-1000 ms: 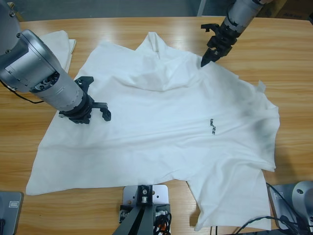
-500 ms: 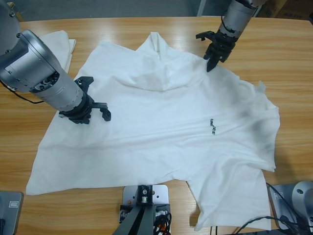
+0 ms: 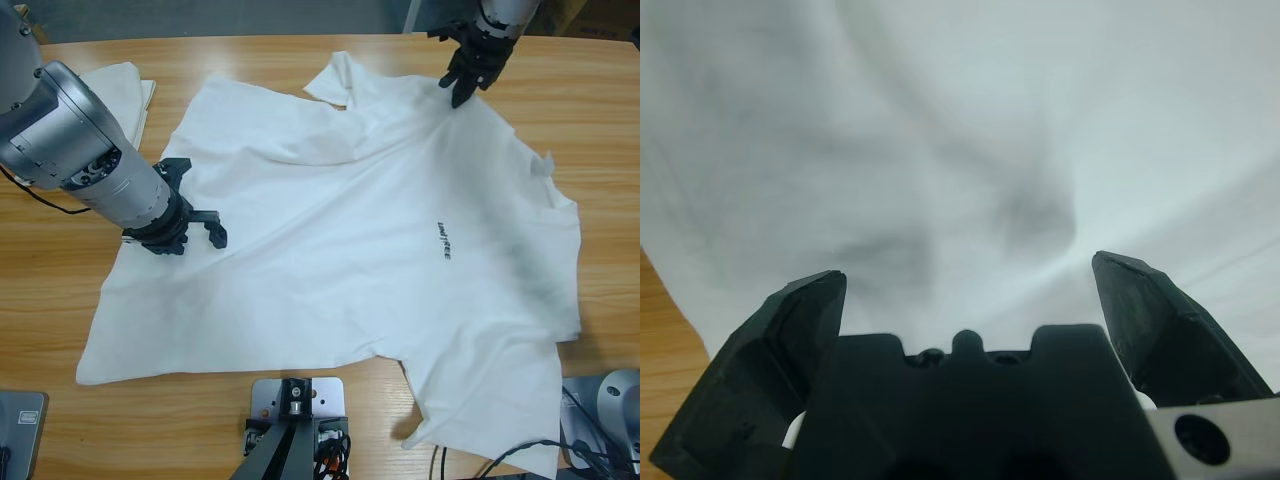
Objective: Fold clothes
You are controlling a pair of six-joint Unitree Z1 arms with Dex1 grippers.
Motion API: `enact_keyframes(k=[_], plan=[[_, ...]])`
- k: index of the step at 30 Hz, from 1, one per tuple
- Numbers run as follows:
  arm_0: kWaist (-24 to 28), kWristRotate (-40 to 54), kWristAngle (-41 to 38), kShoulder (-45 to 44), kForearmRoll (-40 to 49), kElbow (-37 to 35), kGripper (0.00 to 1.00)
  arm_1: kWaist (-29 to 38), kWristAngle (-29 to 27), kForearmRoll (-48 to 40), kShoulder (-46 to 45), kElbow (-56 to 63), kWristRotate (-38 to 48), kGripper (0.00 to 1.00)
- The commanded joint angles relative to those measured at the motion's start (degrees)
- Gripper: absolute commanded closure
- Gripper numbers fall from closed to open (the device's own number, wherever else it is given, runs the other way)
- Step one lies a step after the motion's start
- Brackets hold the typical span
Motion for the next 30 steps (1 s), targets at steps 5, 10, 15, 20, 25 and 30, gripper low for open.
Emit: enact_keyframes(k=[5, 10, 15, 20, 25, 30], plan=[[-0.5, -0.6, -1.2, 1.8, -0.1, 1.6, 0.041, -1.1, -11.3, 1.7, -0.3, 4.7, 11.9, 0.301], [-0.7, -0.3, -0.9, 1.0, -0.1, 1.6, 0.041, 2.8, -10.5, 0.5, -6.7, 2.1, 9.2, 0.0], [-0.5, 6.2, 2.2, -0.7, -1.1, -1.6, 0.041, 15.7, -2.9, 3.9, -12.1, 0.7, 8.0, 0.0], [6.5, 14.7, 4.4, 1.5, -1.1, -7.9, 0.05, 28.4, 6.5, -2.3, -17.3, 18.0, 14.0, 0.004], [10.4, 19.7, 4.3, 7.8, -1.0, -21.8, 0.14, 33.0, 8.4, -5.0, -14.6, 18.1, 17.6, 0.009], [10.5, 13.7, 2.5, 16.7, 7.0, -41.6, 0.311, 33.1, 8.3, -4.8, -13.4, 17.0, 17.9, 0.007]])
